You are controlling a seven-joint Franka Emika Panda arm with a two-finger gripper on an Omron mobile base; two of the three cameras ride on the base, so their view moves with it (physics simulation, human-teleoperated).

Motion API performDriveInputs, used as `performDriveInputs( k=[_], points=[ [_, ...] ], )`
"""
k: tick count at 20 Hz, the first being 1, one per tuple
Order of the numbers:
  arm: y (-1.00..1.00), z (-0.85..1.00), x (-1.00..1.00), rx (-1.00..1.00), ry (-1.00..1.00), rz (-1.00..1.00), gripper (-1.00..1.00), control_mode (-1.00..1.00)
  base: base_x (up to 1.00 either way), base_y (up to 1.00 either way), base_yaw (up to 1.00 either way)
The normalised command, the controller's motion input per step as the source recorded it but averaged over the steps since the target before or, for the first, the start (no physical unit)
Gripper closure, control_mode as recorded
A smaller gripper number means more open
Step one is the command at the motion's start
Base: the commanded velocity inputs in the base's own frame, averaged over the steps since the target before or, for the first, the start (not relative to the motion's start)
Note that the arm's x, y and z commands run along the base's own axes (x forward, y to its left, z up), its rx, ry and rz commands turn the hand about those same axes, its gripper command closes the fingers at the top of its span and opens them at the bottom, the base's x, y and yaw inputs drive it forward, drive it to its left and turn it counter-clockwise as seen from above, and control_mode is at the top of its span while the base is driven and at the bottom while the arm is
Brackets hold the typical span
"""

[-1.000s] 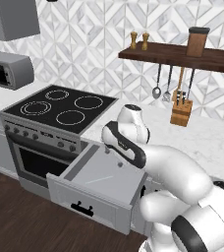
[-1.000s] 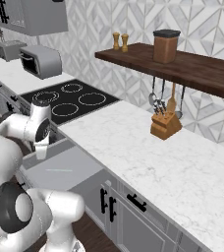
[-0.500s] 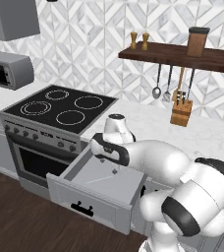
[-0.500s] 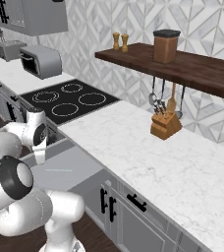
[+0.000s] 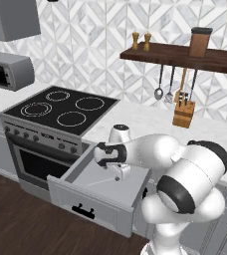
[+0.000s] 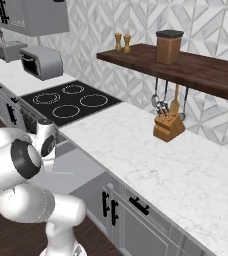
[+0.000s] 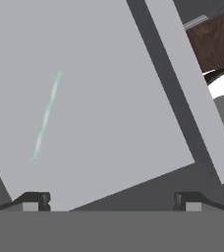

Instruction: Take a straw from the drawer in front and place it inside the glass cup on the dining counter.

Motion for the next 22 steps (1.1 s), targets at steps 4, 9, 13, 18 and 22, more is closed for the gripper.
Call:
performDriveInputs(
  k=[4, 9, 13, 18, 22],
  points=[
    [-0.26, -0.31, 0.34, 0.07, 0.00, -0.02, -1.00, -1.00, 0.00, 0.00, 0.00],
    [-0.17, -0.31, 0.34, 0.06, 0.00, -0.02, -1.00, -1.00, 0.00, 0.00, 0.00],
    [0.02, -0.33, 0.24, 0.00, 0.00, -0.04, -1.00, -1.00, 0.00, 0.00, 0.00],
    [0.07, -0.34, 0.36, 0.00, 0.00, -0.06, -1.00, -1.00, 0.00, 0.00, 0.00],
    [0.23, -0.41, 0.30, 0.00, 0.01, -0.07, -1.00, -1.00, 0.00, 0.00, 0.00]
  ],
)
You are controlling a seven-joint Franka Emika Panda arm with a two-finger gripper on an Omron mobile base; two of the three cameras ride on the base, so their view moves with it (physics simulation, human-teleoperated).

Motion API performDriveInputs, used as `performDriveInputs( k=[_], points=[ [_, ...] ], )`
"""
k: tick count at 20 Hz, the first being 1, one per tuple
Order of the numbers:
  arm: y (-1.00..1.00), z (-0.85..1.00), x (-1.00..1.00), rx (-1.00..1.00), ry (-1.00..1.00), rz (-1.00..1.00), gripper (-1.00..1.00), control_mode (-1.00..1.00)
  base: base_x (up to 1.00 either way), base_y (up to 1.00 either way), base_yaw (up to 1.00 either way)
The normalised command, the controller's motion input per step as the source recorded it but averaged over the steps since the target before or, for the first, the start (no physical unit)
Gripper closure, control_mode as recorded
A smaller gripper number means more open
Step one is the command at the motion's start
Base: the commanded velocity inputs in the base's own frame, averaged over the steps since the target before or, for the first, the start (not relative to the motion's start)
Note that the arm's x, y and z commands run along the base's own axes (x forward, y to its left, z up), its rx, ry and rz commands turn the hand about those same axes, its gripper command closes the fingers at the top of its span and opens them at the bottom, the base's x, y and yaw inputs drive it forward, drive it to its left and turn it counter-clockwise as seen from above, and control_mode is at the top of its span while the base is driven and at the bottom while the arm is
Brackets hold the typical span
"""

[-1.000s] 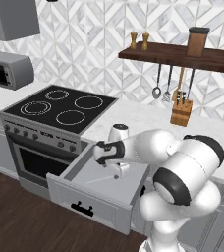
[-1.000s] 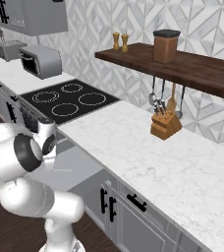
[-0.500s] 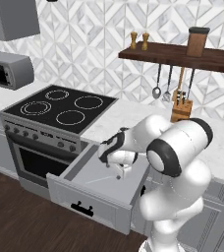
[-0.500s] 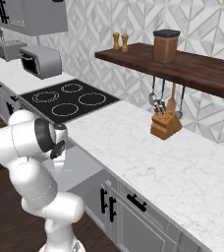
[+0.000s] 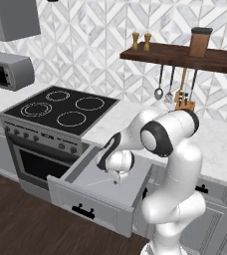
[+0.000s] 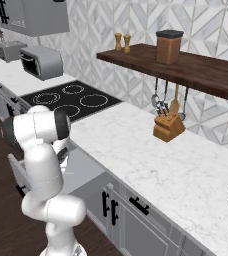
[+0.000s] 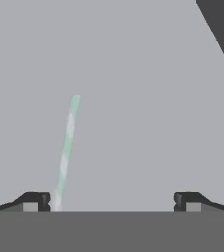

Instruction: Take a straw from the drawer in front and place it inside the glass cup on the dining counter.

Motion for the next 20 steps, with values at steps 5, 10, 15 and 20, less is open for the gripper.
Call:
performDriveInputs(
  k=[5, 10, 15, 20],
  points=[
    [0.32, -0.30, 0.31, 0.00, 0.00, -0.06, -1.00, -1.00, 0.00, 0.00, 0.00],
    [0.05, -0.30, 0.38, 0.00, 0.05, -0.03, -1.00, -1.00, 0.00, 0.00, 0.00],
    [0.00, -0.39, 0.44, -0.02, 0.11, -0.01, -1.00, -1.00, 0.00, 0.00, 0.00],
    [0.07, -0.47, 0.26, -0.06, 0.05, -0.03, -1.00, -1.00, 0.00, 0.00, 0.00]
  ],
)
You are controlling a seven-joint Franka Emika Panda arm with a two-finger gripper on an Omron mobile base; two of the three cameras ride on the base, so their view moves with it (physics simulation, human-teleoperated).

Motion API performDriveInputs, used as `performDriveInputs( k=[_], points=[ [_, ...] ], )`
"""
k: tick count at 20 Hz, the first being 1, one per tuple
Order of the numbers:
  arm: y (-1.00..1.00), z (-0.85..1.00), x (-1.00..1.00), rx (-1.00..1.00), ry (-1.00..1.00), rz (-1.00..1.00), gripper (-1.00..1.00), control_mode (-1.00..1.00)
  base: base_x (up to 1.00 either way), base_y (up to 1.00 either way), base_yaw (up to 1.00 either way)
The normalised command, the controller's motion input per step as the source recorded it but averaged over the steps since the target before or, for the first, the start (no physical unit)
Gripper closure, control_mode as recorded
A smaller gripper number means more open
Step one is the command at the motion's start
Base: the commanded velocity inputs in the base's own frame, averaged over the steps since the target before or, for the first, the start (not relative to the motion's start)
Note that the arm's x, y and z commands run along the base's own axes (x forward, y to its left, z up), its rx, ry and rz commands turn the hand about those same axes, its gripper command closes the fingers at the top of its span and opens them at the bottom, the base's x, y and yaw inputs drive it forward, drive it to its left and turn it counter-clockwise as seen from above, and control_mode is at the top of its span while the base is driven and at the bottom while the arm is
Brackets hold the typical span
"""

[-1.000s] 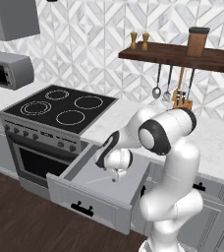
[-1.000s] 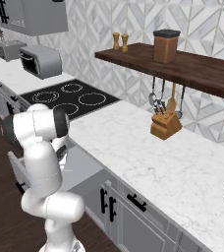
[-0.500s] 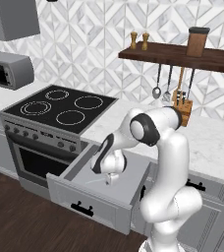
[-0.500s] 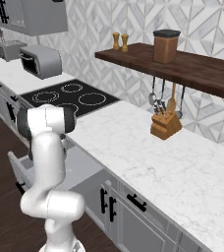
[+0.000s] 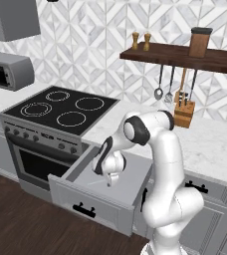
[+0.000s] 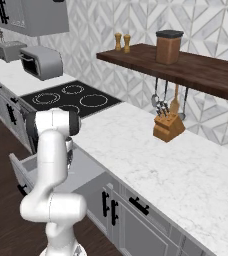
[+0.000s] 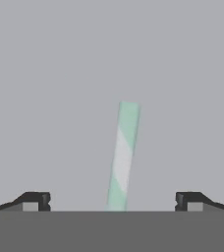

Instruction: Take a straw from the drawer in front and place it inside the glass cup on the dining counter.

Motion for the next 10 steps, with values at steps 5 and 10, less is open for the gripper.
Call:
performDriveInputs(
  k=[5, 10],
  points=[
    [0.12, -0.61, 0.01, -0.12, 0.01, -0.04, -1.00, -1.00, 0.00, 0.00, 0.00],
    [0.01, -0.84, -0.19, -0.04, 0.05, -0.05, 1.00, -1.00, 0.00, 0.00, 0.00]
  ],
)
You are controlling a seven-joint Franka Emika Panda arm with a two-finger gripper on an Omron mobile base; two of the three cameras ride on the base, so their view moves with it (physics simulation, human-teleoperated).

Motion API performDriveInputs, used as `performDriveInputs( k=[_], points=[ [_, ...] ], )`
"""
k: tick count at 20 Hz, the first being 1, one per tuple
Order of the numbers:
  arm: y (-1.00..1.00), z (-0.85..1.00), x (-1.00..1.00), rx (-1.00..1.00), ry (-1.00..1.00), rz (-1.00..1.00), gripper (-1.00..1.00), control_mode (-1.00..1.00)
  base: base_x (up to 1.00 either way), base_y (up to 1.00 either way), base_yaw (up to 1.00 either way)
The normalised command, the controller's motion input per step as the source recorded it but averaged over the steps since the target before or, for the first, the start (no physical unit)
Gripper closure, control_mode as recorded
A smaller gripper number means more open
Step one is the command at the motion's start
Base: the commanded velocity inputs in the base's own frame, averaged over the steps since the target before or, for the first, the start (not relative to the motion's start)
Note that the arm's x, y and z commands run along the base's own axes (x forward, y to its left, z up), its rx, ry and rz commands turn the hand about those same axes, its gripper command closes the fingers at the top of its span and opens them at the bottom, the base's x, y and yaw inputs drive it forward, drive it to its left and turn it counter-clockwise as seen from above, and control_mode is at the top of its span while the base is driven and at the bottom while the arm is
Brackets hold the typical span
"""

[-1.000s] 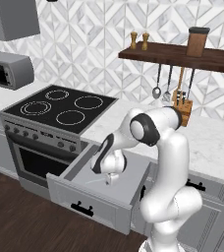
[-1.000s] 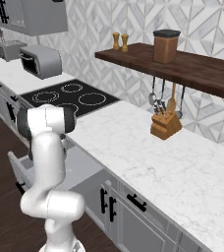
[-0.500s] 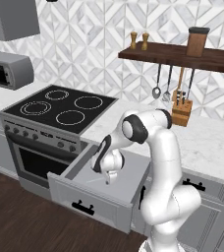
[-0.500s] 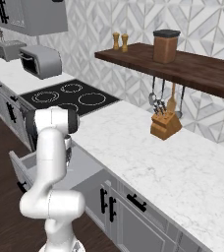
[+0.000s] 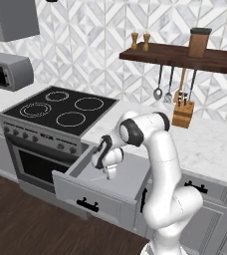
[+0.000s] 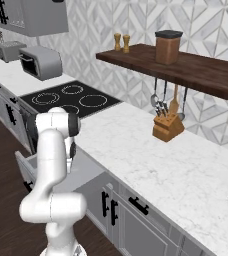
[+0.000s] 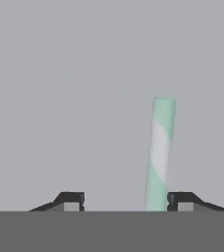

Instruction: Take a straw from the drawer in front and place it inside the glass cup on the dining counter.

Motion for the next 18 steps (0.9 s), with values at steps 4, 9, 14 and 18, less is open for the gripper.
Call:
performDriveInputs(
  k=[4, 9, 14, 18],
  points=[
    [-0.06, -1.00, -0.34, 0.00, 0.01, -0.11, 1.00, -1.00, 0.00, 0.00, 0.00],
    [-0.11, -1.00, -0.48, 0.00, 0.00, -0.12, 1.00, -1.00, 0.00, 0.00, 0.00],
    [-0.21, -1.00, -0.86, 0.00, -0.02, -0.13, 1.00, -1.00, 0.00, 0.00, 0.00],
    [-0.29, -1.00, -1.00, 0.04, -0.10, -0.14, 1.00, -1.00, 0.00, 0.00, 0.00]
  ],
)
